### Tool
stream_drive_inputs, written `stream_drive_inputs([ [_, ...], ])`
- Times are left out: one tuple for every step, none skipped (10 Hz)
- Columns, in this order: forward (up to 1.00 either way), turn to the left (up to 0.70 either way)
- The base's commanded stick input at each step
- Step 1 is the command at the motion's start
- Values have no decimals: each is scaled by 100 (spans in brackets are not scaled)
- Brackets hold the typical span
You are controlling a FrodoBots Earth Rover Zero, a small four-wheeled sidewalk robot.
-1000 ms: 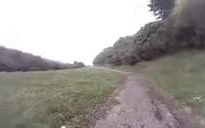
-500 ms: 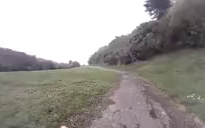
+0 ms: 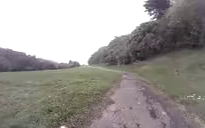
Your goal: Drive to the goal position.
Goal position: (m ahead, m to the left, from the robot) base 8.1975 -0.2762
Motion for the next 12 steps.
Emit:
stream_drive_inputs([
  [85, 0],
  [85, 0],
  [85, 0],
  [85, 0],
  [85, 0],
  [85, 0],
  [85, 0],
  [85, 0],
  [85, 0],
  [85, 0],
  [85, 0],
  [85, 0],
])
